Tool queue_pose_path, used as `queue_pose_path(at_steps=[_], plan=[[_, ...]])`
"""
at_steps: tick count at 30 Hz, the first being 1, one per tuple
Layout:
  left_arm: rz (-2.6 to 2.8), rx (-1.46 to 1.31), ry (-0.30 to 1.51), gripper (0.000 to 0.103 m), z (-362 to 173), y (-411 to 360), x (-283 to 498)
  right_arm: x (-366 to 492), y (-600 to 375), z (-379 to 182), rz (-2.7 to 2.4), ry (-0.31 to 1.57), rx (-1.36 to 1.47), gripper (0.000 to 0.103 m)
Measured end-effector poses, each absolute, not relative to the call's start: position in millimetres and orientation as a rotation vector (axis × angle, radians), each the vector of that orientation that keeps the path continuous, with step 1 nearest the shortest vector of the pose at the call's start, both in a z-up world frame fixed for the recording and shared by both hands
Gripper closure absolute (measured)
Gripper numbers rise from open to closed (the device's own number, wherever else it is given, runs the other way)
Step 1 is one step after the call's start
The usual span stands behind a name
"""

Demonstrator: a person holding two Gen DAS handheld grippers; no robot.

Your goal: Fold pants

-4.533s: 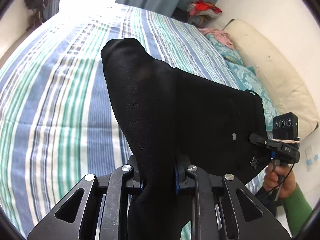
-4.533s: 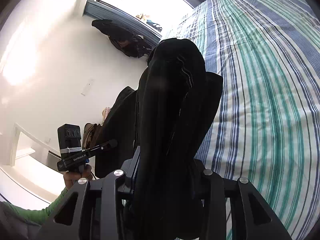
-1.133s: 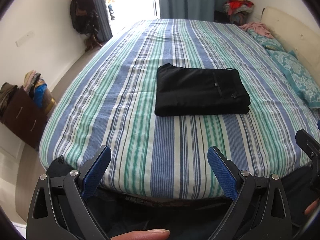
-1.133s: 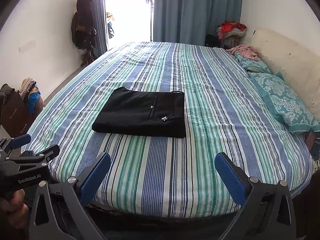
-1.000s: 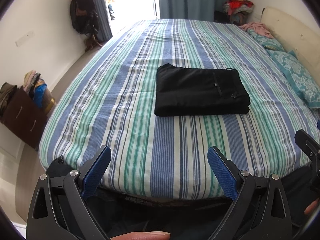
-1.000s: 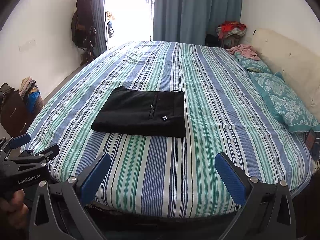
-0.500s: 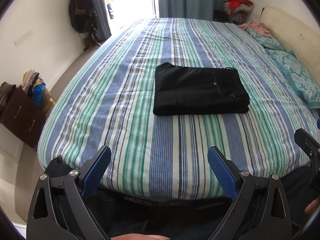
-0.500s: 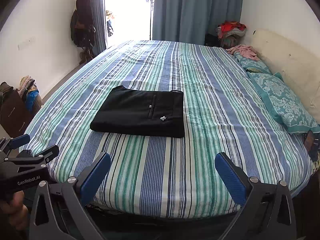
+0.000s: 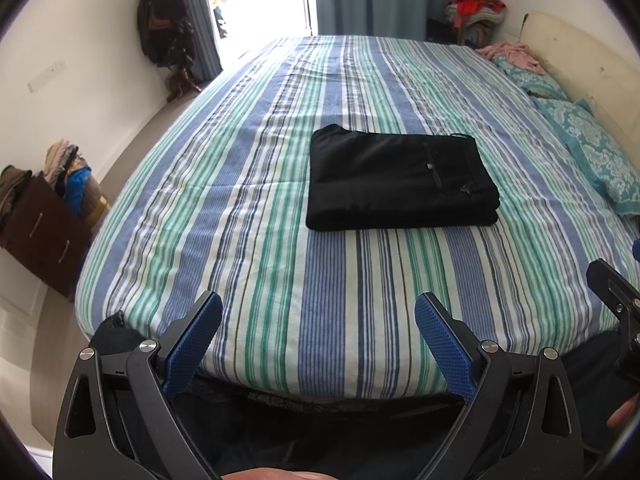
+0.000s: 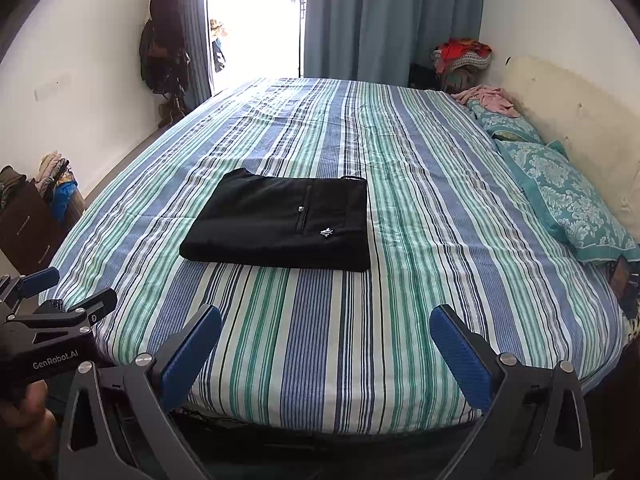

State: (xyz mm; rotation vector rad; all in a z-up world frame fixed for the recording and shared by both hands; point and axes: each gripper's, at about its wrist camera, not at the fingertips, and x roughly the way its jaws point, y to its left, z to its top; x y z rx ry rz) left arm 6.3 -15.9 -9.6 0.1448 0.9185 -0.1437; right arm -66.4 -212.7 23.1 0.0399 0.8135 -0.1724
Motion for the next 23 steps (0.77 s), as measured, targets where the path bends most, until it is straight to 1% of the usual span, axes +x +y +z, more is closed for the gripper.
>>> queue_pose_path(at_steps=[18,23], plan=[[-0.147,0.143,0.927,0.005,-13.7,-12.9,6.9,-66.8,-214.3,20.4,-0.175,0.822,0.048,0.0],[-0.146,0.149,0.901,0.005,-10.9,-12.0,4.7,-66.6,-213.1,18.3,-0.173,0.827,0.051,0.0]])
